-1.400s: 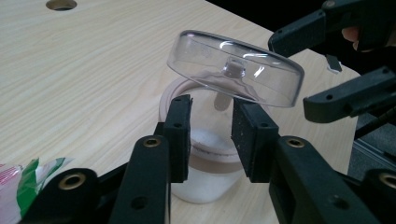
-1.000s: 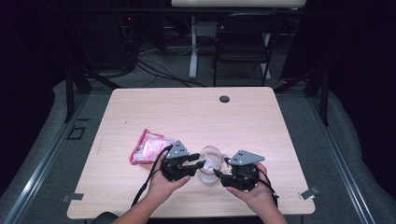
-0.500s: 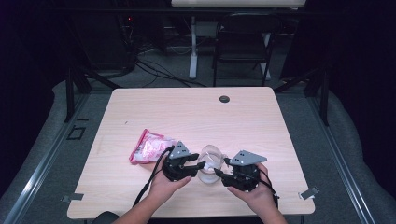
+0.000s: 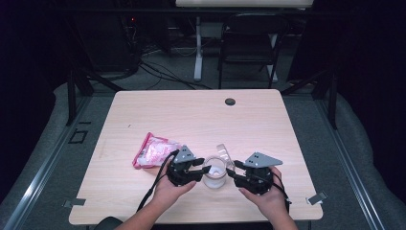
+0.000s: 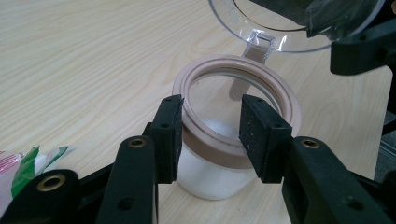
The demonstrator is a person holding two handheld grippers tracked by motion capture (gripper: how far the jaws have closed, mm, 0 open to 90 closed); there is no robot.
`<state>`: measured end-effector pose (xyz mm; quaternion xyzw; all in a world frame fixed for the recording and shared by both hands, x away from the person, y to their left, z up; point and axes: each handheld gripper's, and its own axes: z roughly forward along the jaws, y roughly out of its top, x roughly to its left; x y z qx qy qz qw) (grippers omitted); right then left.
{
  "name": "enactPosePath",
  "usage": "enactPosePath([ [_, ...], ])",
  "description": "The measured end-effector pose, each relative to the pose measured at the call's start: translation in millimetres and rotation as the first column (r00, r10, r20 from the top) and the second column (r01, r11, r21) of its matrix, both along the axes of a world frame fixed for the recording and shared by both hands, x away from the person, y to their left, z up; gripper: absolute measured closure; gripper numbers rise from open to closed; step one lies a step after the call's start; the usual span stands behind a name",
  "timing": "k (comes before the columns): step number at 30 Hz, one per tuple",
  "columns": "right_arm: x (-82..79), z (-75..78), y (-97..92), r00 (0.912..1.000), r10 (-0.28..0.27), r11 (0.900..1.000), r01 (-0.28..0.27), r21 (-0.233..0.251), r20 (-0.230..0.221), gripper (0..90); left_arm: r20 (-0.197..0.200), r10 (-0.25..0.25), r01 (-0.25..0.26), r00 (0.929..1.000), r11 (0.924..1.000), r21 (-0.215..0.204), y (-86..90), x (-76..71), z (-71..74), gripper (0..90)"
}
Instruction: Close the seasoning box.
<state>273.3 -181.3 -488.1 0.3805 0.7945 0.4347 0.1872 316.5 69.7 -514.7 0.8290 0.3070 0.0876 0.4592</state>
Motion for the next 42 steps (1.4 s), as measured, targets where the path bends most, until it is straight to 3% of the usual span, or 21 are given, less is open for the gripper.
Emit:
enactPosePath([
  [11, 5.8, -2.6, -12.5, 0.9968, -0.069, 0.9971, 0.070, 0.029, -0.040, 66.2, 0.003, 0.006, -0.005, 1.0000, 1.0000, -0.007, -0.4, -0.5, -0.6, 59.9],
  [30, 14.8, -9.1, -12.9, 0.9949, -0.082, 0.9939, 0.086, 0.069, -0.058, 69.2, 0.025, 0.018, -0.018, 0.9995, 0.9996, -0.022, 8.0, -3.4, 4.9, 60.9],
  [39, 30.4, -11.1, -18.0, 0.9930, -0.051, 0.9876, 0.066, 0.142, -0.106, 73.3, 0.027, 0.071, -0.070, 0.9971, 0.9969, -0.036, 26.3, -4.8, 7.7, 60.4],
  [42, 34.7, -11.1, -18.9, 0.9923, -0.049, 0.9880, 0.064, 0.140, -0.114, 73.8, 0.030, 0.088, -0.087, 0.9956, 0.9955, -0.039, 32.6, -5.3, 9.0, 60.3],
])
